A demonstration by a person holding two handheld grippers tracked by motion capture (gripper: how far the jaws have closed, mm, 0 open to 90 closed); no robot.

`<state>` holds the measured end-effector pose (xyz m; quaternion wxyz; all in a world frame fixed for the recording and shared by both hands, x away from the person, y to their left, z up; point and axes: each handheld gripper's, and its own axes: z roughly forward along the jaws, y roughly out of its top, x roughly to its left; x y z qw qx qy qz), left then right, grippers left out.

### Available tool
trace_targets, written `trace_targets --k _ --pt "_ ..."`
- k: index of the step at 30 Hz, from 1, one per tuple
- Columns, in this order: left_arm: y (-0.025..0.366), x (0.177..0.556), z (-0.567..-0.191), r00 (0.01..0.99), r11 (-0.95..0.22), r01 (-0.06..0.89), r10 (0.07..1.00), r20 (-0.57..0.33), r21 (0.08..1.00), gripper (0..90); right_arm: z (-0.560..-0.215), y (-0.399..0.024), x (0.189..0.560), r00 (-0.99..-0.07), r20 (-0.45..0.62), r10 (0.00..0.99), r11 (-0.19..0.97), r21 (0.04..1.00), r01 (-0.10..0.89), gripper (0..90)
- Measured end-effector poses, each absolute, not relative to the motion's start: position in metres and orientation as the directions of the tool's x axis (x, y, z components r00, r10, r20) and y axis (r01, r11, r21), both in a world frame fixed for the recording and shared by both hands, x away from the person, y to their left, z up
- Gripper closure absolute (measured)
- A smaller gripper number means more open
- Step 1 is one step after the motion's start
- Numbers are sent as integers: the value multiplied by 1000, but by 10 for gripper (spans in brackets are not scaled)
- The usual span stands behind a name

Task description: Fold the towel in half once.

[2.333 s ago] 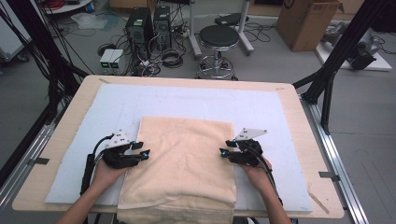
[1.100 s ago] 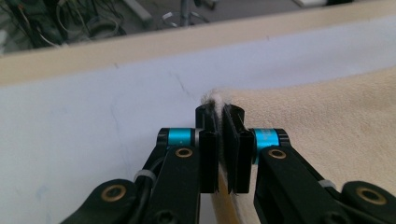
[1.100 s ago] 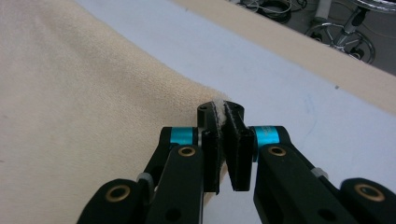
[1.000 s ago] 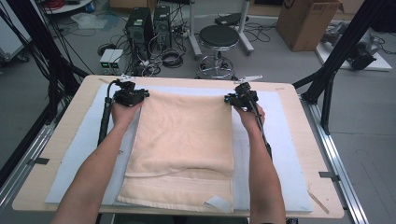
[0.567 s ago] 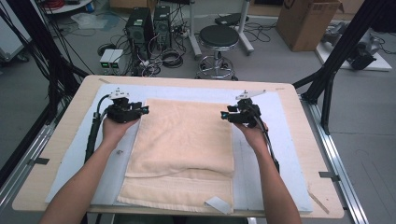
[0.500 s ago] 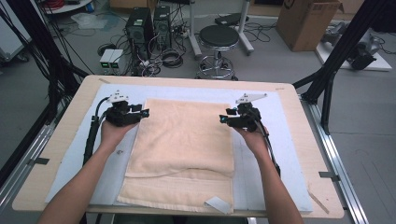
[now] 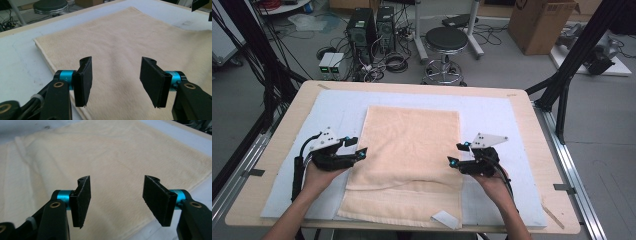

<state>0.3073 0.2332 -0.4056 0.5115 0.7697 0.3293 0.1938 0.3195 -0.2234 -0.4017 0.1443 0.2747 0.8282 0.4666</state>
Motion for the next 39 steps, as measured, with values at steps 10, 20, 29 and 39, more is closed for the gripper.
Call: trace_targets --k 10,20,29,39 --pt "237 273 -428 758 -309 320 651 -46 896 402 -428 -227 285 -861 53 505 456 831 319 372" --pt "231 275 -447 794 -416 367 606 -48 832 546 -440 -220 286 -890 61 452 528 786 322 697" --pt "228 287 -446 750 -416 393 661 -24 820 682 -438 -219 321 -837 105 537 467 789 399 736" --pt "232 276 -440 790 -405 371 611 -55 836 894 -431 -221 300 -870 127 477 469 800 374 787"
